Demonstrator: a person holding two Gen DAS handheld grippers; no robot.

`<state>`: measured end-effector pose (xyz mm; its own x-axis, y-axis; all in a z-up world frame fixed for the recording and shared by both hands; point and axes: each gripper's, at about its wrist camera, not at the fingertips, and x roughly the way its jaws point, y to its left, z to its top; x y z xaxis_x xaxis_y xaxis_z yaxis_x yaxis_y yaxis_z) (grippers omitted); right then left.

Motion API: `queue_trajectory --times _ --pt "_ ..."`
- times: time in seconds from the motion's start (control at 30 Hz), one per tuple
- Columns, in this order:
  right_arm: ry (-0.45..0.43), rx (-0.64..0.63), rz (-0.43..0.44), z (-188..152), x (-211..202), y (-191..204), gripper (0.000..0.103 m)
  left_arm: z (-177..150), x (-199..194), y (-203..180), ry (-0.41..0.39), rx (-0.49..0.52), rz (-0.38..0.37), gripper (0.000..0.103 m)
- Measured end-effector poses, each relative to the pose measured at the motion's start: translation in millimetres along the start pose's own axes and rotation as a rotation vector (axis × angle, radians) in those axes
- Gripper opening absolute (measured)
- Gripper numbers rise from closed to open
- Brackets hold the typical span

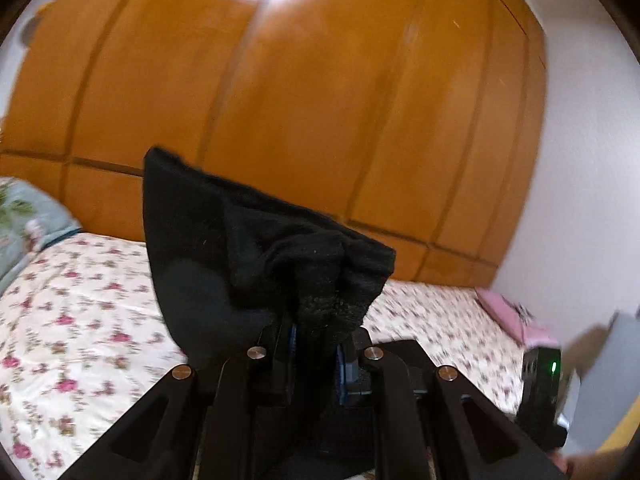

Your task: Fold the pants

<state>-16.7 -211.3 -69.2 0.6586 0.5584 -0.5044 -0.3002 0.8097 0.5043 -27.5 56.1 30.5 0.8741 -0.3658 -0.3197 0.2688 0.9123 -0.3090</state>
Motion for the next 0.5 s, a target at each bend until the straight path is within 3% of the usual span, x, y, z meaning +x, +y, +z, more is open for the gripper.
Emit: queue_trajectory --times 0.2,0.5 --pt "-0.041 0.052 0.010 3 -11 -15 0.052 -25 45 -46 0.127 0.087 -0.084 0.014" --pt "-0.062 0.221 0.050 4 -14 -43 0.052 -77 102 -81 0.318 0.171 -0.102 0.014"
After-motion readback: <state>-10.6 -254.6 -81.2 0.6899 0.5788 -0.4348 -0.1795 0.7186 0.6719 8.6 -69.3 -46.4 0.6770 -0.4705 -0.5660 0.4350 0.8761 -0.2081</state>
